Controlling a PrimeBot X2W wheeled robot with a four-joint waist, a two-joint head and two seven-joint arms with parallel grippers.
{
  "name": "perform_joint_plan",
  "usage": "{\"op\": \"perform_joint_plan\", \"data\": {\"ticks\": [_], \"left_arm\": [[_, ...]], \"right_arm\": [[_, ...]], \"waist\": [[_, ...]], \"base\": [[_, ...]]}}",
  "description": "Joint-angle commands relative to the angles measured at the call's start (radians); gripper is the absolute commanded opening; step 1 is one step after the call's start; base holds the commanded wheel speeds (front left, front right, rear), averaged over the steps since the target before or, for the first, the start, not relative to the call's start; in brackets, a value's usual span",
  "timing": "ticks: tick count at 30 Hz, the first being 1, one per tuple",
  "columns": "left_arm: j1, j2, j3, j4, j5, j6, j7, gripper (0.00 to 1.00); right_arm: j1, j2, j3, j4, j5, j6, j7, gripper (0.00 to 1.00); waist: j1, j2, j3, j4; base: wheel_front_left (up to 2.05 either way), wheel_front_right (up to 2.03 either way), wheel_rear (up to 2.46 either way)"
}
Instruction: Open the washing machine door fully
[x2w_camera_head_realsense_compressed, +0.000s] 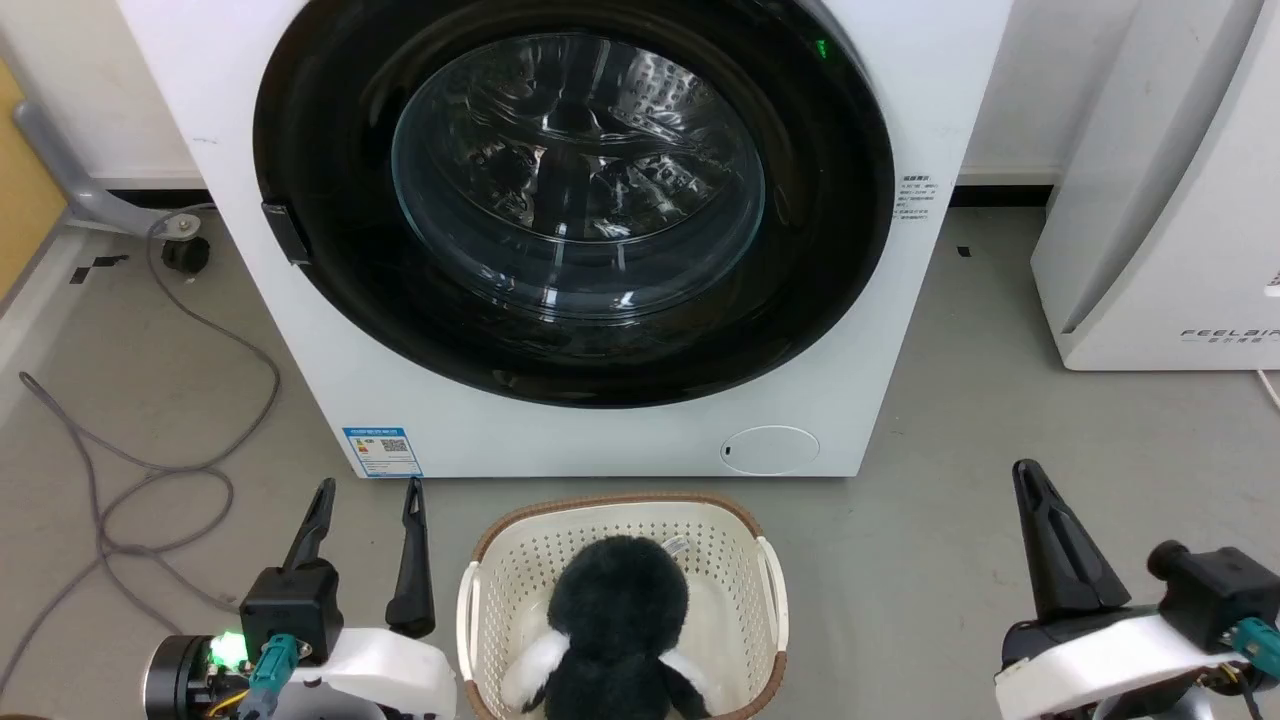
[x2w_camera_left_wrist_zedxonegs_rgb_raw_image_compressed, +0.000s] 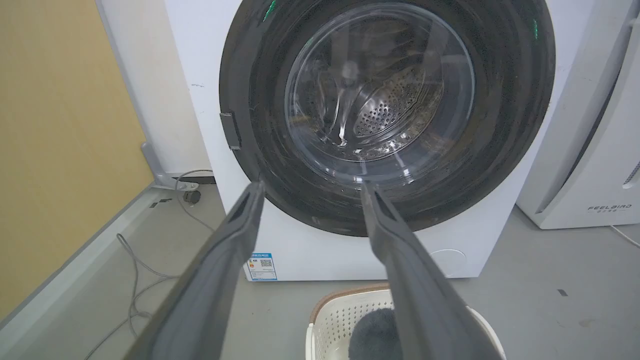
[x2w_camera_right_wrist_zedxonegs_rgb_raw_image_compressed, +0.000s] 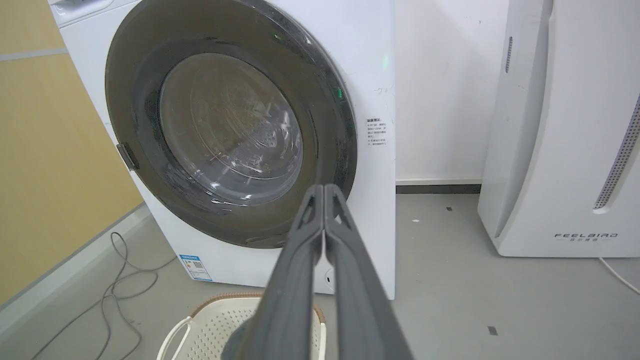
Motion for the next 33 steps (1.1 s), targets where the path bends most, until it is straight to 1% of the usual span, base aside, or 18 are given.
{"op": "perform_joint_plan", "data": {"ticks": [1, 7, 15, 19, 23, 24, 28, 33], "left_arm": [[0.002, 0.0, 0.0, -0.008, -0.007, 0.01, -0.012, 1.0], [0.004, 0.0, -0.002, -0.013, -0.011, 0.019, -0.024, 1.0], [0.003, 0.0, -0.006, -0.019, -0.016, 0.028, -0.041, 1.0], [-0.002, 0.0, -0.008, -0.024, -0.02, 0.035, -0.049, 1.0], [-0.01, 0.0, -0.012, -0.029, -0.023, 0.04, -0.058, 1.0], [-0.015, 0.0, -0.014, -0.031, -0.025, 0.043, -0.062, 1.0], [-0.029, 0.0, -0.02, -0.038, -0.028, 0.05, -0.07, 1.0], [-0.059, 0.0, -0.027, -0.044, -0.033, 0.054, -0.081, 1.0]], "right_arm": [[0.002, 0.0, 0.0, -0.004, 0.045, 0.0, -0.01, 0.0], [0.004, 0.0, 0.007, 0.025, 0.253, 0.0, -0.023, 0.0], [-0.01, 0.0, 0.035, 0.054, 0.627, 0.0, -0.032, 0.0], [-0.025, 0.0, 0.005, 0.063, 0.8, 0.0, -0.004, 0.0], [-0.056, 0.0, -0.043, 0.084, 0.953, 0.0, 0.036, 0.0], [-0.077, 0.0, -0.067, 0.099, 1.008, 0.0, 0.057, 0.0], [-0.132, 0.0, -0.108, 0.134, 1.079, 0.0, 0.098, 0.0], [-0.226, -0.025, -0.148, 0.19, 1.138, 0.0, 0.128, 0.0]], "waist": [[0.0, 0.0, 0.0, 0.0], [0.0, 0.0, 0.001, 0.003], [0.0, 0.0, 0.009, 0.008], [0.0, 0.0, 0.019, 0.011], [0.0, 0.0, 0.034, 0.018], [0.0, 0.0, 0.043, 0.022], [0.0, 0.0, 0.07, 0.03], [0.0, 0.0, 0.113, 0.045]], "base": [[0.0, 0.0, 0.0], [0.0, 0.0, 0.0], [0.0, 0.0, 0.0], [0.0, 0.0, 0.0], [0.0, 0.0, 0.0], [0.0, 0.0, 0.0], [0.0, 0.0, 0.0], [0.0, 0.0, 0.0]]}}
